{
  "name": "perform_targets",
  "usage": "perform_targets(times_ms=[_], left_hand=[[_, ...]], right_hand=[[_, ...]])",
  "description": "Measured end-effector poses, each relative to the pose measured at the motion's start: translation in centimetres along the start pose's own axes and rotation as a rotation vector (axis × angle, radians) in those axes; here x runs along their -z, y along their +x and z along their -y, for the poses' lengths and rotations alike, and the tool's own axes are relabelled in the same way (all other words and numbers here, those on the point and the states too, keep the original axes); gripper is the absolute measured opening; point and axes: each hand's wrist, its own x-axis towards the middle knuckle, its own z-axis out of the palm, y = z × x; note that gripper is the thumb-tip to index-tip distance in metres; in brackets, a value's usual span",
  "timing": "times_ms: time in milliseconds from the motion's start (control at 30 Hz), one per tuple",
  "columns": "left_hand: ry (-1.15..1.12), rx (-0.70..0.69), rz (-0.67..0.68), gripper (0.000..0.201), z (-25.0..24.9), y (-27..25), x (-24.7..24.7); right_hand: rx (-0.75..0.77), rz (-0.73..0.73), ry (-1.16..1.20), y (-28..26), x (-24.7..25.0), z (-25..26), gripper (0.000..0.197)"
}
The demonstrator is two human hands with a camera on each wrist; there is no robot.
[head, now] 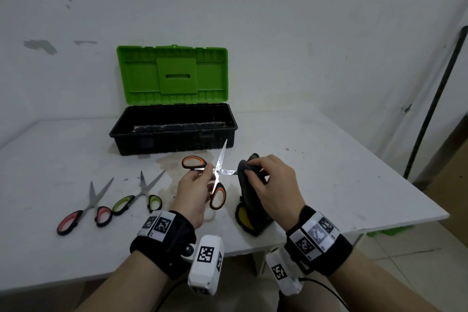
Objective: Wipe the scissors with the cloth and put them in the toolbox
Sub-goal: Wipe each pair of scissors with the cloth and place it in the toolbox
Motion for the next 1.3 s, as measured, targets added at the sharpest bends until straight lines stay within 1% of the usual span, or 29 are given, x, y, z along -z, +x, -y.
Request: perform_targets(times_ms=[200, 400, 500, 567, 700, 867, 933, 1033, 1133, 1167, 1200, 1267, 1300], left_hand=[[-0.019, -0.018, -0.056, 0.025, 0.2, 0.0, -0.5], [-0.034, -0.068, -0.020, 0.022, -0.1, -0.2, -0.6], [-0.037, -0.060, -0.022, 0.022, -0.4, -0.3, -0.3], [0.020, -0.080, -0.043, 0.022, -0.6, -0.4, -0.2], [0.253, -0.223, -0.026, 0.029, -0.6, -1.1, -0.3], [0.450, -0.309, -0.018, 0.036, -1.1, -1.9, -0.5], [0.483, -0.338, -0.005, 0.037, -1.1, -2.0, -0.7], [0.468, -0.357, -0.029, 0.035, -1.3, -2.0, -0.7], [0.361, -0.354, -0.085, 0.029, -1.7, -1.7, -0.5], [0.318, -0.346, -0.103, 0.027, -1.9, -1.6, -0.4], [0.278, -0.335, -0.119, 0.025, -2.0, -1.5, -0.2], [0.210, -0.313, -0.145, 0.023, -2.2, -1.2, -0.1], [0.181, -0.301, -0.156, 0.024, -2.2, -1.0, -0.2]], right_hand=[[-0.006, 0.013, -0.004, -0.3, -0.8, 0.4, 0.009], [0.019, 0.050, -0.022, -0.2, -1.1, 0.6, 0.010], [0.029, 0.044, -0.027, -0.3, -0.9, 0.6, 0.011], [0.054, 0.036, -0.013, -0.4, -1.0, 0.8, 0.012], [0.131, 0.065, 0.027, -0.2, -1.2, 1.3, 0.014], [0.190, 0.154, 0.032, 0.0, -1.4, 1.8, 0.014], [0.193, 0.183, 0.006, -0.1, -1.7, 1.8, 0.015], [0.109, 0.203, -0.041, 0.1, -1.5, 1.1, 0.015], [-0.023, 0.273, -0.122, 0.8, -0.3, -0.3, 0.018], [-0.083, 0.252, -0.112, 1.0, 0.3, -0.8, 0.017], [-0.160, 0.190, -0.064, 1.2, 0.8, -1.4, 0.015], [-0.317, 0.028, 0.098, 1.3, 1.5, -2.2, 0.010], [-0.375, -0.011, 0.172, 1.2, 1.7, -2.2, 0.009]])
